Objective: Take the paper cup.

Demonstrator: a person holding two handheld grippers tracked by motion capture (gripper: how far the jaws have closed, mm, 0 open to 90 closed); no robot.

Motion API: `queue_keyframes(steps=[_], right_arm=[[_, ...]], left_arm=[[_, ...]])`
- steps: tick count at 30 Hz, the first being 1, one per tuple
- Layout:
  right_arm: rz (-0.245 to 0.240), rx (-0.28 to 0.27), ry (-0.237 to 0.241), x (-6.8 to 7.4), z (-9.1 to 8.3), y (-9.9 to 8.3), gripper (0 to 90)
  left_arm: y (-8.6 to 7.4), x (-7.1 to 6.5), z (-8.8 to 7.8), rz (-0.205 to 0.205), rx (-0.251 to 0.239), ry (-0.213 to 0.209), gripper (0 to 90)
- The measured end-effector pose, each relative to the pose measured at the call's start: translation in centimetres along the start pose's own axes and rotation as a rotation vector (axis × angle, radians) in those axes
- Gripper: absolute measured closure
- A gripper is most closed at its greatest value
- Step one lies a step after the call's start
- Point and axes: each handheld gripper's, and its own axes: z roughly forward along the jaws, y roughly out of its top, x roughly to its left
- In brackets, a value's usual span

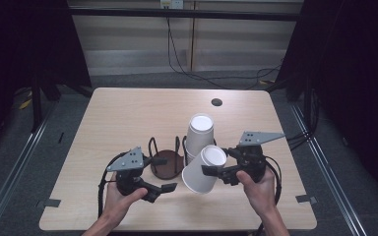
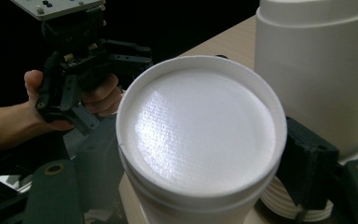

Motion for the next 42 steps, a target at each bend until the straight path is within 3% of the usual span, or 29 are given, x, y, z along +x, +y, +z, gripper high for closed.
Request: queue_keyframes(steps=[2, 8, 16, 32, 42], right_arm=[[0.002, 0.002, 0.012, 0.0, 0.6, -0.1, 25.5], [-0.019, 0.042, 0.026, 0.4, 2.7, 0.4, 25.5], [-0.007, 0.055, 0.068, 0.5, 4.8, -0.3, 25.6], [-0.001, 0.051, 0.088, 0.7, 5.4, -0.3, 25.9], [-0.006, 0.064, 0.102, 1.2, 6.2, -0.4, 25.9]], left_arm=[[-0.1, 0.0, 0.1, -0.006, -0.013, -0.006, 16.0], [-0.7, 0.3, 0.3, -0.007, 0.015, 0.016, 15.9], [-1.1, 0.6, 0.7, -0.017, 0.035, 0.001, 15.9], [-2.0, 0.9, 2.4, -0.019, 0.090, -0.055, 13.4], [-2.3, 0.8, 3.7, -0.032, 0.116, -0.063, 9.8]])
